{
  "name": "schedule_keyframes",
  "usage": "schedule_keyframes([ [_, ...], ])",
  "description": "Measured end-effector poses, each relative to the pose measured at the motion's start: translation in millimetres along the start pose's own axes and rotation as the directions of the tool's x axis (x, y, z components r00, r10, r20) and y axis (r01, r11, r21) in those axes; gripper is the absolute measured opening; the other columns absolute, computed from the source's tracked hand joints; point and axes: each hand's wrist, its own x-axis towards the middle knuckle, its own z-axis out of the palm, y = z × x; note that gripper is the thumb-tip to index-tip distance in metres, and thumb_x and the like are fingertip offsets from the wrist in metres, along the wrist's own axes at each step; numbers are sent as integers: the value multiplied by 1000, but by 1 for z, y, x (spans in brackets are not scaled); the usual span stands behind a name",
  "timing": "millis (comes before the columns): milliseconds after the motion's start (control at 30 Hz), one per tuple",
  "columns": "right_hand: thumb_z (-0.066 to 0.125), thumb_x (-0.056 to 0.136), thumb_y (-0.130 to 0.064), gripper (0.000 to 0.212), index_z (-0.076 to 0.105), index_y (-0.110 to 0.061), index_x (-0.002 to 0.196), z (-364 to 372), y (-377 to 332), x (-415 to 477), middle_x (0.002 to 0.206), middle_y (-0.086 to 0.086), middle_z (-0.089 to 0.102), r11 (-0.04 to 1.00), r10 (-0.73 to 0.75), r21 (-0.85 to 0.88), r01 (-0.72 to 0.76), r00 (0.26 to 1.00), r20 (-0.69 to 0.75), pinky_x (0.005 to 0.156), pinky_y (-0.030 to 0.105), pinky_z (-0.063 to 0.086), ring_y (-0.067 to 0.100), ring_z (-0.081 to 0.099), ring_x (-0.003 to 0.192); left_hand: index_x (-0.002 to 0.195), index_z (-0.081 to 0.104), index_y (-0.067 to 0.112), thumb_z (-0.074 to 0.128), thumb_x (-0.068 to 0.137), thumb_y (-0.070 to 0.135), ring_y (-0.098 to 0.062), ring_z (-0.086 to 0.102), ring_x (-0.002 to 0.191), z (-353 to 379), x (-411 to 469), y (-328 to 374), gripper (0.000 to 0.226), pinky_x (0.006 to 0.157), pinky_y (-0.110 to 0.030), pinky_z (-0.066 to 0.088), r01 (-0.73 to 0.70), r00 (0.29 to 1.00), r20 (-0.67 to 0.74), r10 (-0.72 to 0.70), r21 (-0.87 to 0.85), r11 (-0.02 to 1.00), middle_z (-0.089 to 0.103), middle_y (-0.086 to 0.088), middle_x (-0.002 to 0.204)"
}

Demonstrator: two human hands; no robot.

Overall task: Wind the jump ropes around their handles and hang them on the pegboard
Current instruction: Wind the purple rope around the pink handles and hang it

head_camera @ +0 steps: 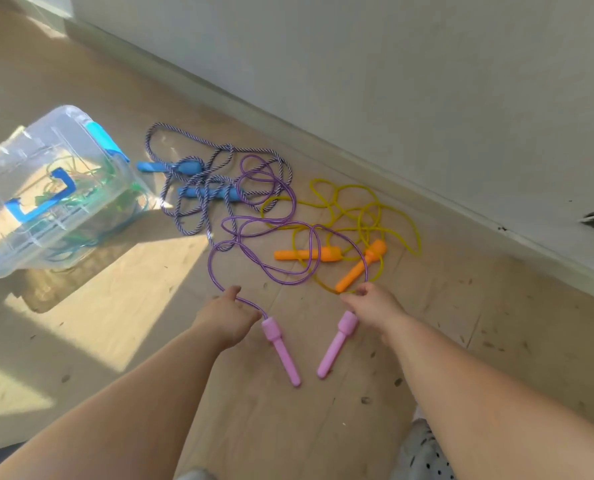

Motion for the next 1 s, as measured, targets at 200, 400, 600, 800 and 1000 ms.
schedule_keyframes([
  [200, 67, 90, -30, 25, 67, -11, 106, 20, 14, 16, 103, 10, 70, 999, -3, 35, 4, 1000, -28, 83, 34, 50, 27, 65, 97, 154, 37, 26, 62, 89, 55, -29, 36, 141, 12, 40, -7, 76, 113, -38, 36, 32, 997, -65, -30, 17, 999, 29, -13, 153],
  [400, 68, 90, -31, 21, 68, -17, 74, 16, 15, 3, 71, 1, 67, 991, -108, 66, 120, 982, -153, 68, 33, 47, 18, 61, 70, 109, 66, 6, 58, 94, 49, -29, 32, 136, 13, 40, -2, 46, 104, -37, 41, 75, 989, -129, -76, -12, 997, 60, -15, 117],
  [600, 63, 92, -33, 24, 50, -18, 106, 8, 0, -16, 64, 6, 59, 910, -42, 388, 147, 963, -267, 59, 43, 53, 28, 61, 50, 83, 67, 3, 80, 82, 22, -31, 63, 77, 1, 16, 0, 23, 75, -41, 53, 79, 941, -248, -232, -504, 860, 65, -13, 79],
  [800, 45, 103, -17, 19, 62, -14, 93, -10, -17, -80, 37, -7, 41, 876, -5, 473, 91, 984, -179, 51, 30, 36, 21, 41, 41, 74, 48, 11, 75, 83, 5, -26, 59, 55, -16, -56, 13, 29, 69, -42, 54, 14, 964, -145, -221, -808, 589, 53, -12, 69],
  [1000, 38, 99, -6, 30, 45, -6, 70, -63, -46, -219, 40, 5, 42, 861, 109, 501, -85, 994, -20, 51, 31, 33, 27, 48, 54, 86, 58, 9, 66, 91, 19, -21, 42, 60, -42, -223, 27, 15, 54, -29, 39, 37, 974, -107, -198, -792, 609, 44, -3, 72],
])
